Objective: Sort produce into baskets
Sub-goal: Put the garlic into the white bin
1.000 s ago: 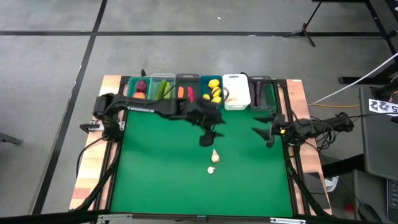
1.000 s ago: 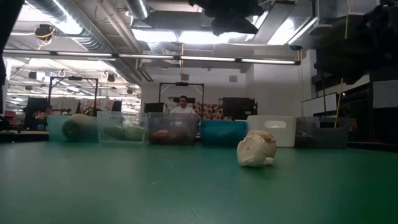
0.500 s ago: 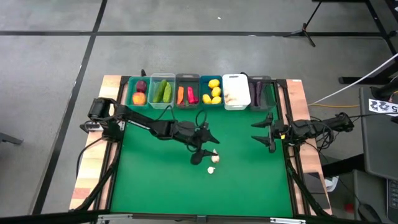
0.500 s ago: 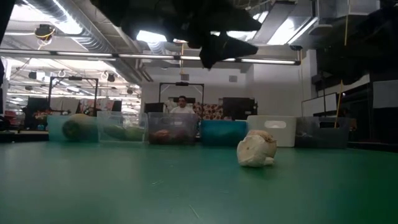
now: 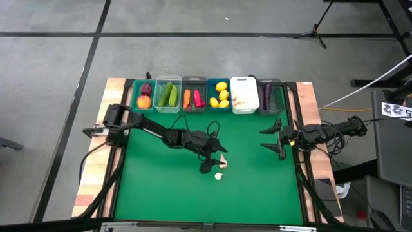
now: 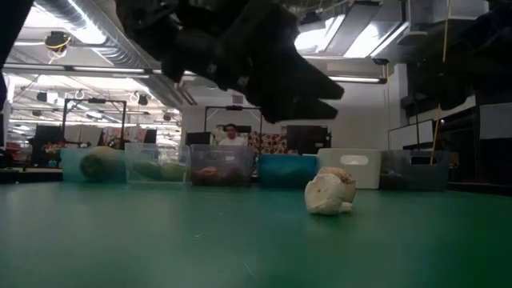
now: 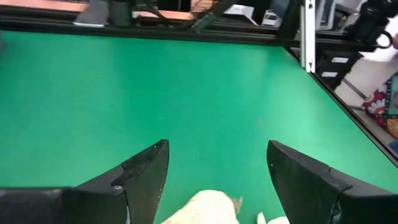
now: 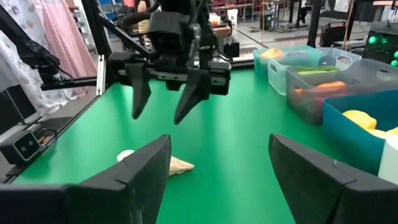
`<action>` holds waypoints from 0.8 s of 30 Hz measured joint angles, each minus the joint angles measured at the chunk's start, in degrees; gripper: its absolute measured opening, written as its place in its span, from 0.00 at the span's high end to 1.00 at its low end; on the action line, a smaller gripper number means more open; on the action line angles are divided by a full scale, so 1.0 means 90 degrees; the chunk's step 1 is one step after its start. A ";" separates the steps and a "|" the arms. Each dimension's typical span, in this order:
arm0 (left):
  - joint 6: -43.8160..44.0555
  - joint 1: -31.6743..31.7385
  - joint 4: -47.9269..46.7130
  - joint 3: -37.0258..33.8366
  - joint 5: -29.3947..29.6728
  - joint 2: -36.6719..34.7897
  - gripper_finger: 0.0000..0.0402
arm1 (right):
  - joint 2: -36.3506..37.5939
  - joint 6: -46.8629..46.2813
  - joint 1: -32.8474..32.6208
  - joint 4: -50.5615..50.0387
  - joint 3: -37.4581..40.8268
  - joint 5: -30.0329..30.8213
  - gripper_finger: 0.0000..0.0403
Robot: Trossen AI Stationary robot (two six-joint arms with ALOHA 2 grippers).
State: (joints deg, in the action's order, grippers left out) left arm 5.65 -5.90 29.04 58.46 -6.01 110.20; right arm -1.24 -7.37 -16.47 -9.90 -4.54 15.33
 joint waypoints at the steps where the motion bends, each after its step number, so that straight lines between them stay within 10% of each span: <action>1: -0.0002 -0.0005 0.0081 0.0000 -0.0030 0.0069 0.34 | -0.0030 0.0007 0.0000 -0.0002 0.0000 0.0000 0.33; 24: 0.0025 0.0038 0.1083 0.0078 -0.0313 0.1655 0.34 | -0.0184 -0.0151 0.0000 -0.0026 0.0017 0.0000 0.33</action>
State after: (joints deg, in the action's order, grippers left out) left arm 5.88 -5.56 38.79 59.16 -8.82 125.10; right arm -2.90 -8.73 -16.47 -10.13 -4.38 15.33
